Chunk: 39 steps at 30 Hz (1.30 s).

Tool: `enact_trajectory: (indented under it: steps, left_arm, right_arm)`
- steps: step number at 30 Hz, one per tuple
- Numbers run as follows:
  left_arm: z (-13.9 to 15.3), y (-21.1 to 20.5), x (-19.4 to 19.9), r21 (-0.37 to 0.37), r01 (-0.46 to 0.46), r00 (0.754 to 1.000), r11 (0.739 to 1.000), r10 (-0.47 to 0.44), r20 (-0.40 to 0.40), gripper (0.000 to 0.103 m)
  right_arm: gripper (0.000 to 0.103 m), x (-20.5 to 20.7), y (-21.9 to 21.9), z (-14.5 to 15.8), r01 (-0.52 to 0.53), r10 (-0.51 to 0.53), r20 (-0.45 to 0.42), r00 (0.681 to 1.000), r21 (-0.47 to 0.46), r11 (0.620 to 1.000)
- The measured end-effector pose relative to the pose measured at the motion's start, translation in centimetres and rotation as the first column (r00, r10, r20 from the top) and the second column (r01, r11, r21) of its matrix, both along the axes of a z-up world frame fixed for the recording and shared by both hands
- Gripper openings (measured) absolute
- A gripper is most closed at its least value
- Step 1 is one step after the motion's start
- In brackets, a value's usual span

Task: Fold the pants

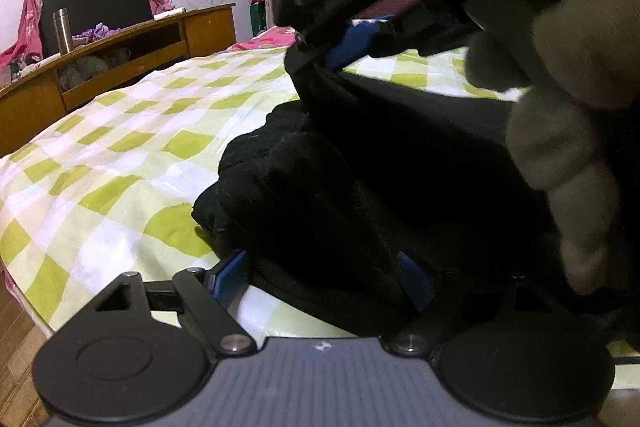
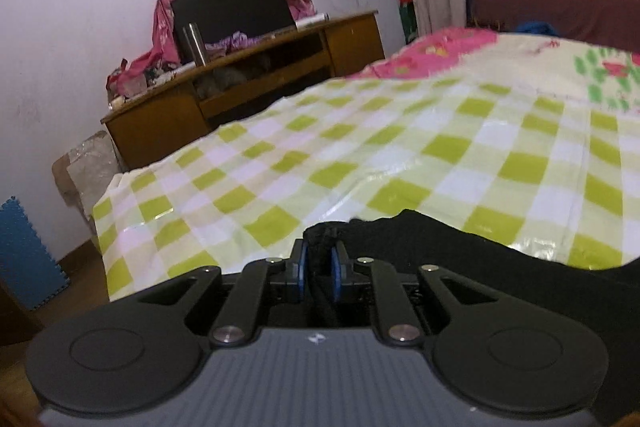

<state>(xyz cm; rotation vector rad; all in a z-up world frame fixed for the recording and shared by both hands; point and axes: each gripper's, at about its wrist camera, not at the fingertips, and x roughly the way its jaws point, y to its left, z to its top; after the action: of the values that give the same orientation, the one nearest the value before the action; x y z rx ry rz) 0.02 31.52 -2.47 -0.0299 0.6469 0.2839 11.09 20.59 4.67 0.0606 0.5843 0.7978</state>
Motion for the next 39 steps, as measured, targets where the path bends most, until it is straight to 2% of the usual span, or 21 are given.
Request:
enact_trajectory:
  steps: [3, 5, 7, 9, 11, 13, 14, 17, 20, 22, 24, 27, 29, 31, 33, 35, 39]
  left_arm:
    - [-0.3, 0.3, 0.1, 0.001, -0.009, 1.000, 1.000, 0.009, -0.009, 0.095]
    - [-0.5, 1.0, 0.0, -0.028, -0.022, 1.000, 0.999, 0.021, -0.019, 0.095]
    - [-0.1, 0.6, 0.1, -0.012, -0.022, 0.999, 1.000, 0.021, -0.025, 0.095]
    - [-0.1, 0.1, 0.2, 0.024, -0.007, 0.999, 1.000, 0.008, -0.034, 0.095]
    - [-0.1, -0.1, 0.2, 0.036, -0.009, 1.000, 0.999, 0.010, -0.030, 0.095]
    - [0.1, 0.2, -0.1, 0.018, -0.023, 0.999, 1.000, 0.024, -0.024, 0.095]
    - [0.3, 0.3, -0.3, 0.013, -0.036, 0.999, 0.999, 0.037, -0.017, 0.095]
    - [1.1, 0.5, -1.7, 0.052, -0.069, 0.998, 0.996, 0.068, 0.008, 0.095]
    - [2.4, 0.2, -2.6, 0.114, -0.087, 0.996, 0.990, 0.083, 0.041, 0.095]
    - [3.3, 0.1, -3.0, 0.163, -0.092, 0.994, 0.982, 0.081, 0.074, 0.095]
    - [4.4, -0.5, -2.8, 0.208, -0.086, 0.992, 0.974, 0.064, 0.113, 0.095]
    - [5.7, -1.5, -2.2, 0.228, -0.064, 0.988, 0.972, 0.030, 0.149, 0.095]
    - [6.4, -2.1, -1.6, 0.225, -0.037, 0.988, 0.974, 0.001, 0.158, 0.095]
    - [6.9, -3.0, -0.7, 0.220, 0.002, 0.988, 0.976, -0.036, 0.150, 0.095]
    - [6.7, -4.3, 0.7, 0.223, 0.051, 0.988, 0.973, -0.081, 0.130, 0.095]
    - [6.1, -5.7, 2.3, 0.244, 0.106, 0.986, 0.964, -0.134, 0.101, 0.095]
    - [4.1, -8.4, 4.9, 0.245, 0.234, 0.970, 0.941, -0.244, 0.010, 0.095]
  right_arm:
    - [0.014, 0.1, 1.5, -0.6, -0.041, 0.041, -0.020, 0.999, -0.017, 0.999]
    - [0.015, 0.4, 2.3, -1.0, -0.049, 0.048, -0.015, 0.999, -0.024, 0.999]
    - [0.021, 0.8, 3.8, -1.9, -0.136, 0.134, -0.024, 0.991, -0.118, 0.984]
    - [0.021, 0.6, 3.7, -2.5, -0.198, 0.190, -0.058, 0.980, -0.170, 0.965]
    - [0.021, -0.2, 1.7, -1.7, -0.190, 0.186, -0.041, 0.982, -0.129, 0.973]
    - [0.036, -0.8, -1.4, -0.3, -0.195, 0.192, -0.068, 0.979, -0.042, 0.980]
    - [0.040, -1.2, -3.5, 0.3, -0.192, 0.191, -0.080, 0.978, 0.002, 0.981]
    - [0.042, -2.6, -10.2, 1.8, -0.111, 0.111, -0.072, 0.991, 0.013, 0.994]
    - [0.044, -3.0, -18.5, 1.8, 0.091, -0.094, -0.082, 0.992, -0.038, 0.995]
    - [0.046, -2.6, -23.4, 0.5, 0.238, -0.249, -0.103, 0.963, -0.108, 0.965]
    - [0.046, -2.0, -27.1, -1.2, 0.341, -0.362, -0.179, 0.915, -0.135, 0.930]
    - [0.046, -0.9, -30.0, -3.7, 0.375, -0.373, -0.308, 0.875, -0.054, 0.925]
    - [0.047, -0.1, -30.3, -4.9, 0.368, -0.348, -0.345, 0.872, -0.007, 0.930]
    - [0.055, 0.5, -30.7, -6.0, 0.355, -0.318, -0.363, 0.876, 0.037, 0.934]
    - [0.055, 1.1, -31.6, -6.8, 0.359, -0.291, -0.416, 0.861, 0.096, 0.928]
    - [0.054, 0.9, -32.9, -6.5, 0.343, -0.257, -0.433, 0.864, 0.132, 0.930]
    - [0.055, 0.8, -35.0, -7.3, 0.338, -0.225, -0.505, 0.833, 0.142, 0.931]
